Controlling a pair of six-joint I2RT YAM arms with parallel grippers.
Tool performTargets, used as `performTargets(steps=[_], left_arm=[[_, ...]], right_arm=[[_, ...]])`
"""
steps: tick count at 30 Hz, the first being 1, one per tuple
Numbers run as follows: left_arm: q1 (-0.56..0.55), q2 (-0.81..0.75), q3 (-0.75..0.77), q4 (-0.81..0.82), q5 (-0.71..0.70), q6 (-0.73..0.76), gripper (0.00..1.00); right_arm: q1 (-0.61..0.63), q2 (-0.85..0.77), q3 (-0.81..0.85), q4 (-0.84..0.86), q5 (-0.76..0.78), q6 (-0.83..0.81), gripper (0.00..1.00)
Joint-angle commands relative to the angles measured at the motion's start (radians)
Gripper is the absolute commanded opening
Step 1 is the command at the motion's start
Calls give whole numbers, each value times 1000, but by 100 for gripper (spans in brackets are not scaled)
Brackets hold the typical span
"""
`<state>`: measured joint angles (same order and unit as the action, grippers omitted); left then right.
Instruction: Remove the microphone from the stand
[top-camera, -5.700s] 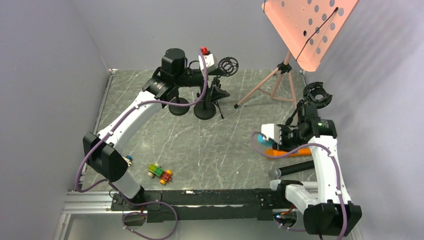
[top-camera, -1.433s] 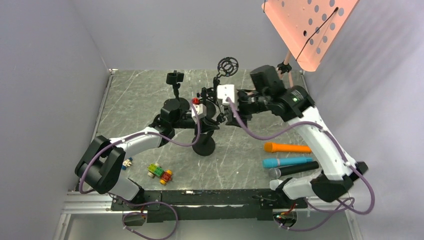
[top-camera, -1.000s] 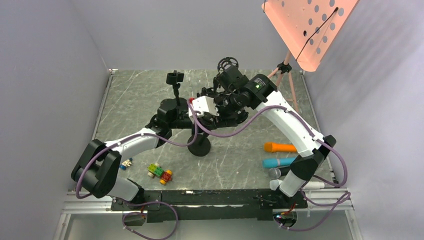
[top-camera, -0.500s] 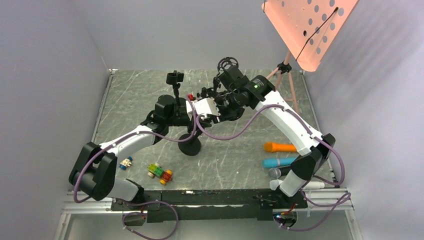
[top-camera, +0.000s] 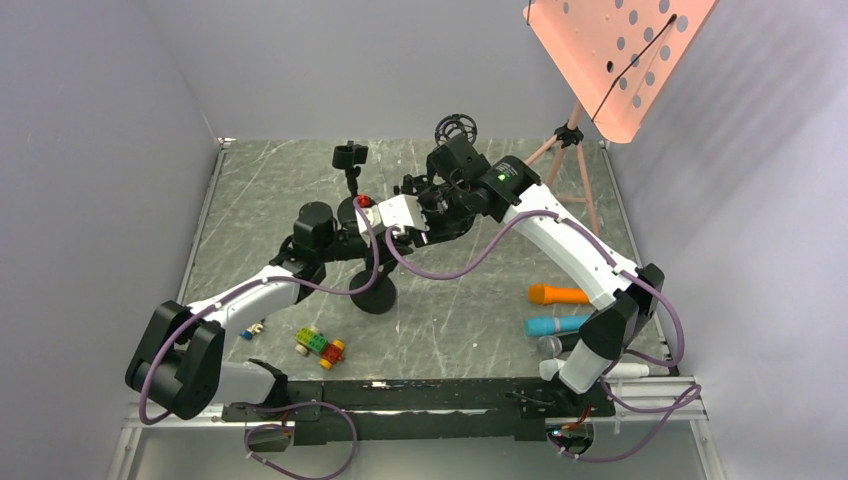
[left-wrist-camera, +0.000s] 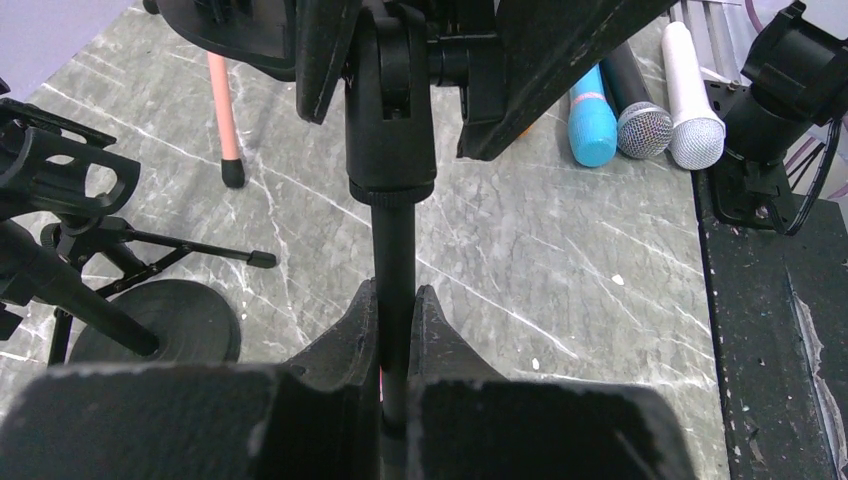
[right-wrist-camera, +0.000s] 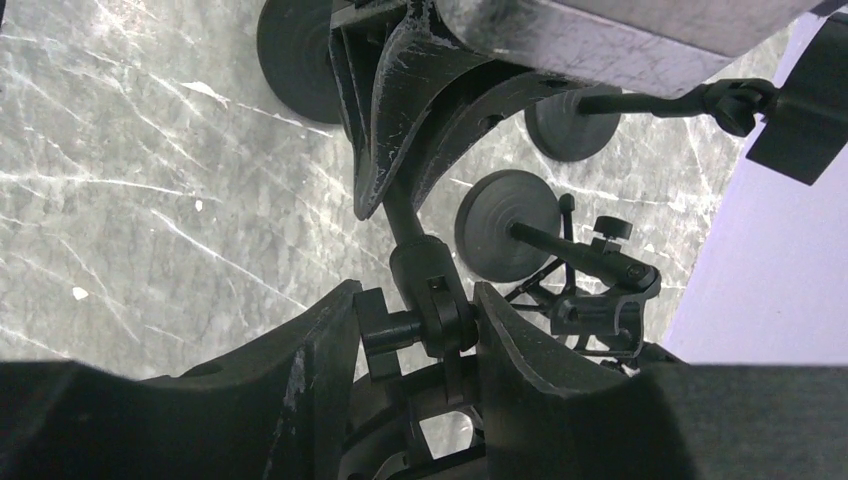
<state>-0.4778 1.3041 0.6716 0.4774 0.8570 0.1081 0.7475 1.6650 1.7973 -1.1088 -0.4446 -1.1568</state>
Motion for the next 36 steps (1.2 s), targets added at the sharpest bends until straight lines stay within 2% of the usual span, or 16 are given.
performTargets(steps=[1,4,5,6,7,9,11,15,18,21,25,29,33,36], left_arm=[[0,-69,16,133,107,18,2],[1,-75,13,143,95,2,4],[3,-79,14,140,92,0,8],[6,-84,19,124,90,-1,17],[8,-92,24,97,83,0,33],[16,-122,38,14,66,25,50],[16,-168,53,-122,55,100,58],[15,-288,34,-361,28,249,67],[15,-335,-5,-443,-20,289,70],[15,-299,-12,-456,-11,296,69],[41,-182,66,-545,87,379,66],[107,-77,144,-592,181,398,64],[114,-8,179,-587,217,451,64],[111,79,241,-630,295,470,61]], right_arm=[[21,56,-46,-100,6,45,42],[43,53,-58,-85,59,56,27],[49,46,-66,-78,75,55,22],[51,38,-77,-68,86,56,18],[52,30,-86,-58,96,59,16],[53,9,-99,-41,110,68,11],[56,-1,-105,-32,126,71,10],[60,-14,-124,-16,154,60,9],[59,-16,-130,-8,167,47,8],[59,-24,-132,-10,162,28,8],[60,-59,-181,10,176,-35,7],[61,-134,-251,59,193,-125,6],[61,-193,-336,138,199,-191,5],[61,-192,-345,158,200,-200,5]])
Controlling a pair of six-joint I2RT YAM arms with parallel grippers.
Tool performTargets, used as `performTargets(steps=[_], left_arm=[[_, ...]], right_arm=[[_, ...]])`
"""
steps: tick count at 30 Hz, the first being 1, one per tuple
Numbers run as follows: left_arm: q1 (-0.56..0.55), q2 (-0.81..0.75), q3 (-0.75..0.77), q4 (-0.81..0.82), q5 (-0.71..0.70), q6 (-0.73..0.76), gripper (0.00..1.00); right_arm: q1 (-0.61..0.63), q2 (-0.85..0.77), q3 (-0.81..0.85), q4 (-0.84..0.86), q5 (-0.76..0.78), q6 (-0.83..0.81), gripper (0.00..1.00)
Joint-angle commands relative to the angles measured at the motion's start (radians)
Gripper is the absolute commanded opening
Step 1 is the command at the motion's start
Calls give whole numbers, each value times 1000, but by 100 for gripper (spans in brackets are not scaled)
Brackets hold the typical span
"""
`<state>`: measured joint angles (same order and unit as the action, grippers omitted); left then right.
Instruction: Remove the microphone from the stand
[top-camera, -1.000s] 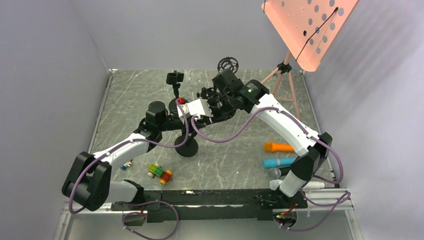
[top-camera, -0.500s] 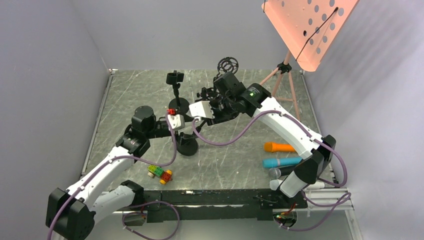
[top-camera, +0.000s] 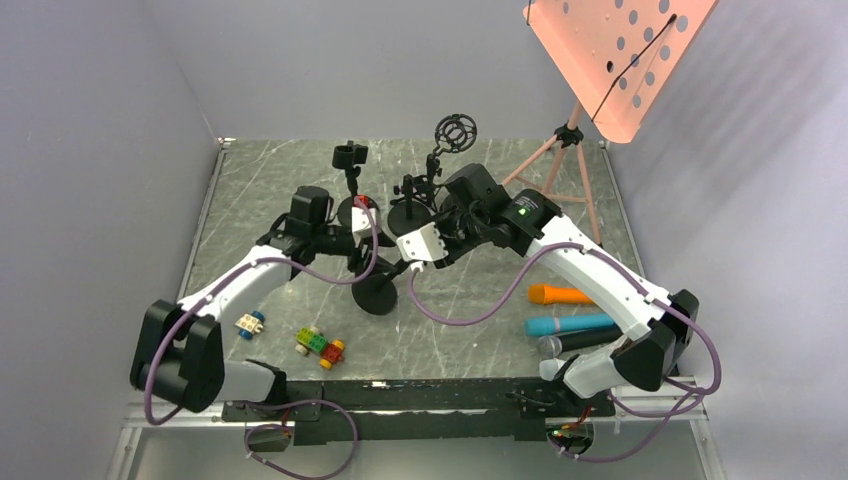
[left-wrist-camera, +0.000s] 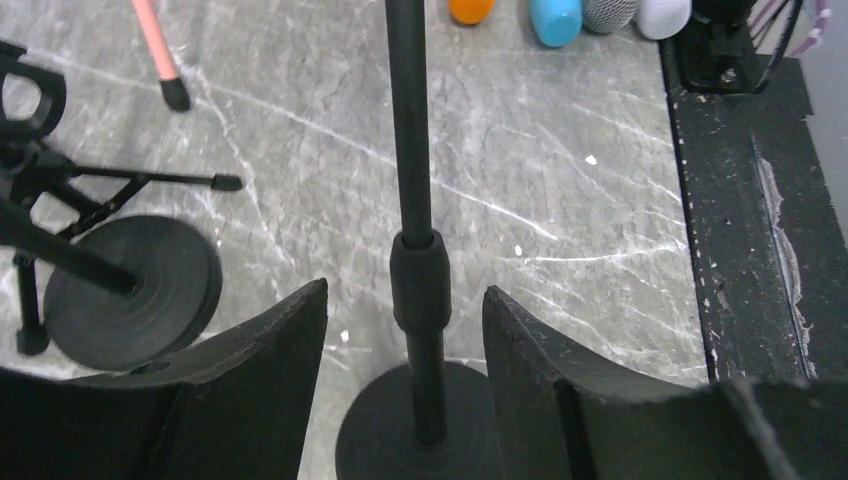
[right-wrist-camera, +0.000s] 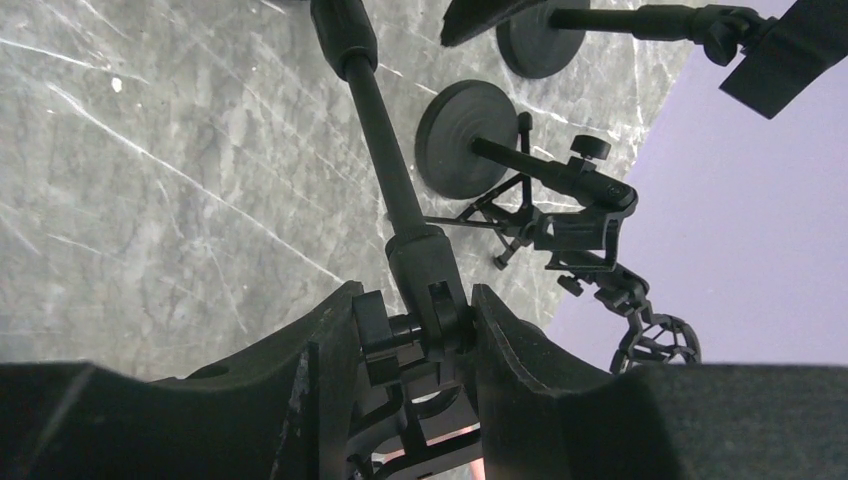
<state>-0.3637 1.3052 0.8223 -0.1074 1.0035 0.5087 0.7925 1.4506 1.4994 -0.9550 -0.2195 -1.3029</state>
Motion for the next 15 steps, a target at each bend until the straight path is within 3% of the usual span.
performTargets(steps=[1,8,11,15], left_arm=[[-4,107,112,-68,171,81,60],[-22,225,175,-165,235,154,51],[-28,275,213,-283,264,247,43],[-34,311,247,-341,296,270,16]], right_arm=[[16,25,-46,11,-25,-51,5],[16,29,-55,56,-11,-59,5],[16,32,-51,58,-3,-59,5],[16,40,-39,63,12,-41,4]])
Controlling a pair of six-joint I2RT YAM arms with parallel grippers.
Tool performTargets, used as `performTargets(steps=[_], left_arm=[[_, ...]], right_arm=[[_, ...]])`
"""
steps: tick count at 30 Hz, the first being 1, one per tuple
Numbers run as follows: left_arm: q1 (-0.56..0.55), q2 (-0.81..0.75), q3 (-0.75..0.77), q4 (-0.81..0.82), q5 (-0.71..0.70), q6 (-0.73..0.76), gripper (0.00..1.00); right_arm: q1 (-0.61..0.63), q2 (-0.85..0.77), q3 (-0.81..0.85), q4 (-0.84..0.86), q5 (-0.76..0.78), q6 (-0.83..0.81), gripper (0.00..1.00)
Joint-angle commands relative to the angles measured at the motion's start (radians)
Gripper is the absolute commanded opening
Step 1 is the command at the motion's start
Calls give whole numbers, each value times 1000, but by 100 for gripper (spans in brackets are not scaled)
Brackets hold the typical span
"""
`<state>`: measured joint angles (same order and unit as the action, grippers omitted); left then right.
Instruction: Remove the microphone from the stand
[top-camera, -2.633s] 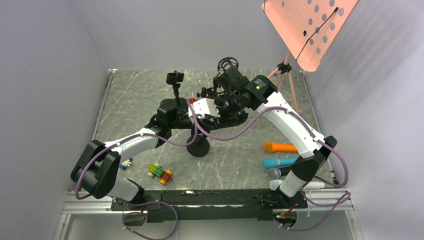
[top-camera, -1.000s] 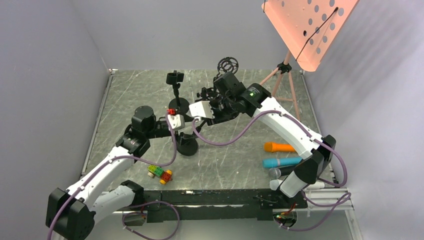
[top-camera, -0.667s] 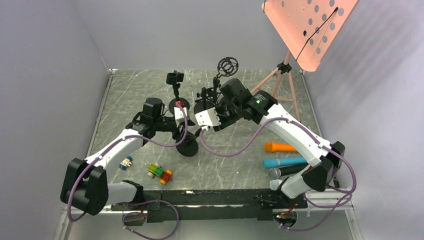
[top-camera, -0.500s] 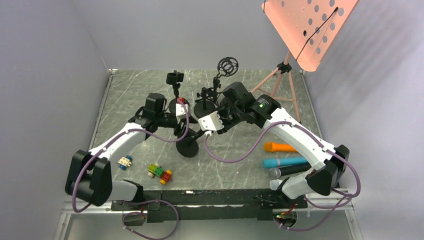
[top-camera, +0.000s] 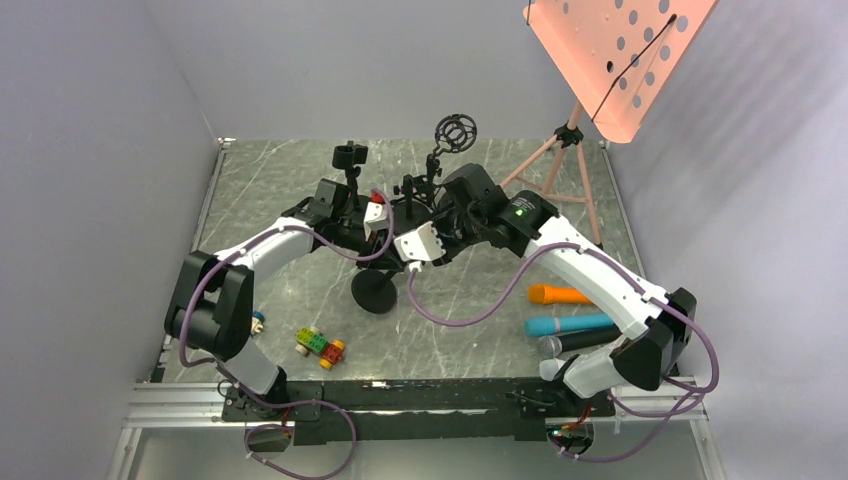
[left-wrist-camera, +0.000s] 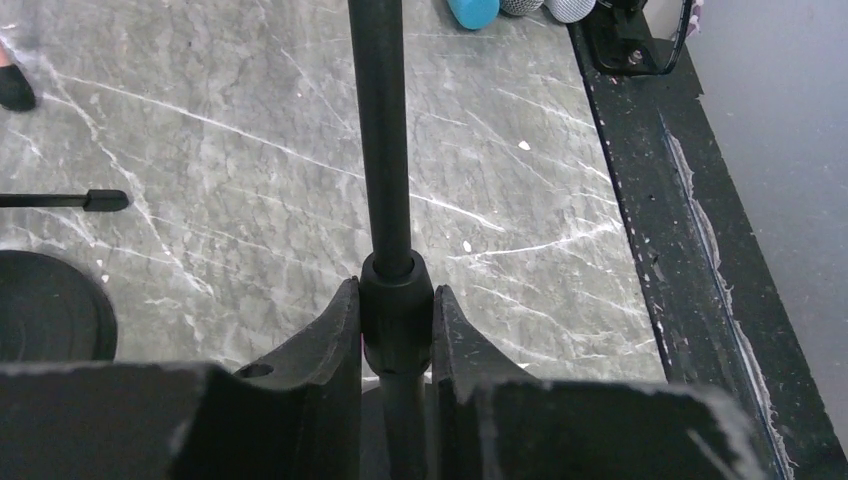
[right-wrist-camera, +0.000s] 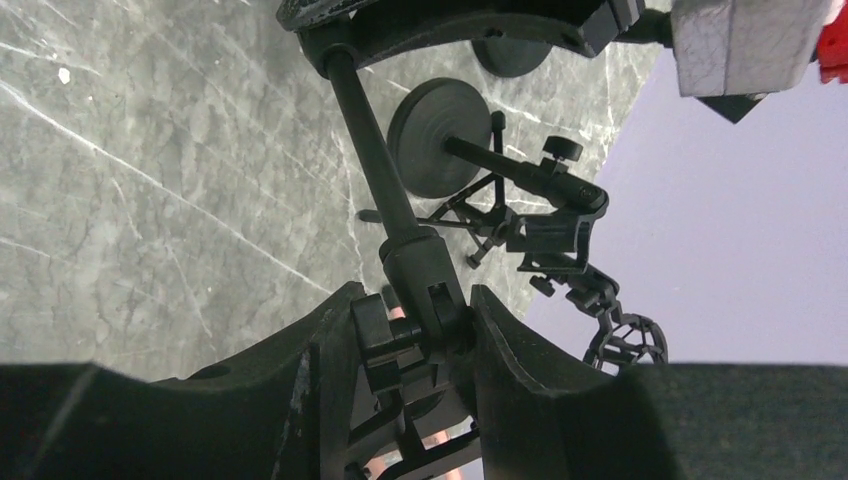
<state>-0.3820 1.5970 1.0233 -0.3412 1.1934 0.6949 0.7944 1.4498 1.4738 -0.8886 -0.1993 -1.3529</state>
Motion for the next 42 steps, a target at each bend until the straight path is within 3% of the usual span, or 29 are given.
performTargets(steps=[1,3,9,14,18,20,23,26,30,35,42], left_arm=[[-15,13,38,-86,102,55,10],[-15,-32,-1,2,54,-20,0],[-27,-326,-283,583,-288,-327,0],[-181,-447,-513,903,-745,-193,0],[-285,-408,-587,1053,-929,-138,0],[-286,-403,-538,939,-919,-175,0],[-258,-453,-463,741,-855,-237,45],[-192,-535,-418,564,-719,-283,68],[-108,-582,-338,314,-506,-264,73],[8,-515,-243,117,-272,-280,73],[35,-310,-136,33,-39,-134,73]], right_arm=[[14,50,1,-10,-5,31,4],[15,73,48,-19,0,132,2],[-23,292,431,-305,19,642,0],[-111,514,723,-608,-116,891,0],[-151,521,703,-610,-151,960,0],[-148,525,715,-610,-140,935,0],[-141,522,743,-602,-119,868,0],[-137,479,701,-542,-98,807,0],[-111,381,570,-405,-59,698,0],[-65,219,353,-208,-16,490,0],[-13,-44,-18,117,22,198,0]])
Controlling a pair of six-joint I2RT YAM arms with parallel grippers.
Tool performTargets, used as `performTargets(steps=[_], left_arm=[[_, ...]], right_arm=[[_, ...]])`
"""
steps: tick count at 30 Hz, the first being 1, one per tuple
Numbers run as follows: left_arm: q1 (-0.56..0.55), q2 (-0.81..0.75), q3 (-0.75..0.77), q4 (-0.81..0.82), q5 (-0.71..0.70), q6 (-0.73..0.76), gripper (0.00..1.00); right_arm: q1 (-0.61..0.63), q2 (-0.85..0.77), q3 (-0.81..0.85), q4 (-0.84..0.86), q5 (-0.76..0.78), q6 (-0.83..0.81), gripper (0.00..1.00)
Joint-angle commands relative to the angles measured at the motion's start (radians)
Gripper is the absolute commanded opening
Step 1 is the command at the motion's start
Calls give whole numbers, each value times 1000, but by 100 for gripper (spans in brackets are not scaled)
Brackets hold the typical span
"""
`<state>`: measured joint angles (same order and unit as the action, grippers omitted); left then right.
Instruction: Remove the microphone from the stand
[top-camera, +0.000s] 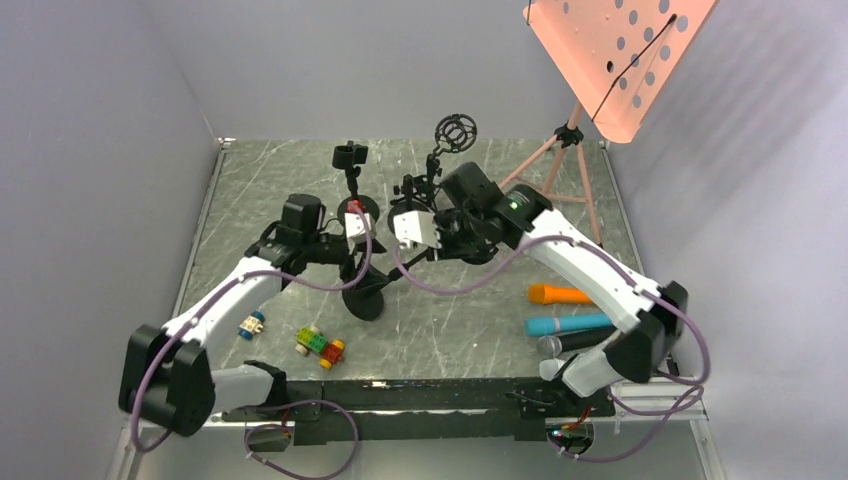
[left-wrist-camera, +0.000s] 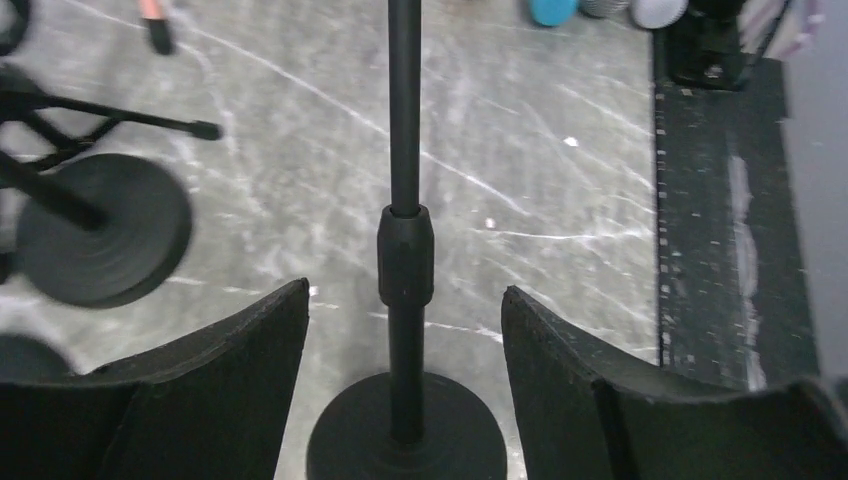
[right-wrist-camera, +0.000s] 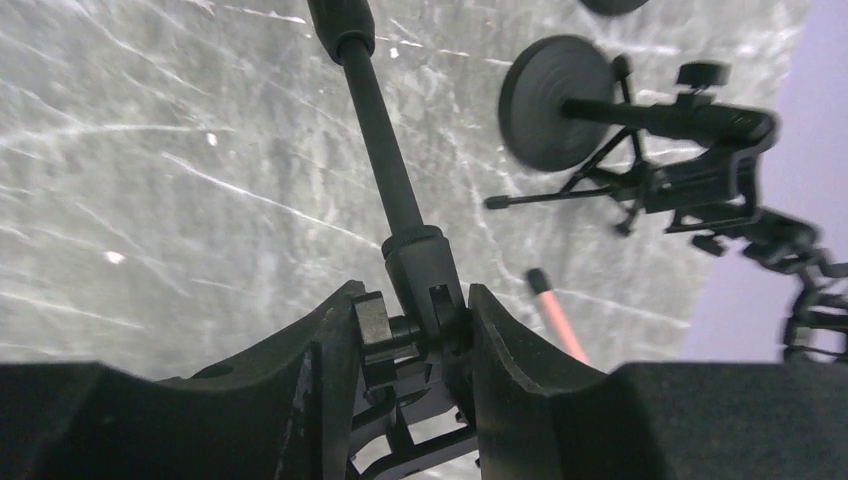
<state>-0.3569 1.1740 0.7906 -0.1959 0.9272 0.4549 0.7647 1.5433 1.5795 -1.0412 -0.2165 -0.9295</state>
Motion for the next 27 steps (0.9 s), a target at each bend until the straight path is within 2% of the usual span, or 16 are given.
performTargets(steps=[1,4,6,9,11,13,16,18,19,22,24,25,27], left_arm=[[11,185,135,-158,251,143,72],[7,349,272,-340,353,268,67],[-8,412,325,-395,387,309,64],[-39,416,288,-284,367,246,60],[-56,408,245,-209,348,213,54],[-67,412,240,-233,334,243,47],[-66,412,226,-233,287,251,24],[-64,369,183,-147,222,197,5],[-63,331,150,-77,185,153,1],[-72,182,0,292,-2,-45,0],[-136,61,-110,529,-304,-128,0],[-183,27,-159,618,-542,-131,0],[-300,8,-204,722,-812,-50,0]], right_arm=[[22,-165,-164,318,44,-265,0],[34,-207,-240,411,52,-318,0],[40,-201,-242,422,56,-325,0],[47,-173,-218,418,65,-308,0],[49,-159,-207,425,71,-294,0],[51,-153,-201,435,80,-282,0],[52,-150,-189,433,88,-259,0],[51,-142,-163,406,97,-213,0],[51,-133,-139,388,102,-180,0],[46,-50,26,266,128,62,0],[25,41,189,151,147,228,0],[11,89,273,83,145,303,0],[-24,208,425,-55,112,442,0]])
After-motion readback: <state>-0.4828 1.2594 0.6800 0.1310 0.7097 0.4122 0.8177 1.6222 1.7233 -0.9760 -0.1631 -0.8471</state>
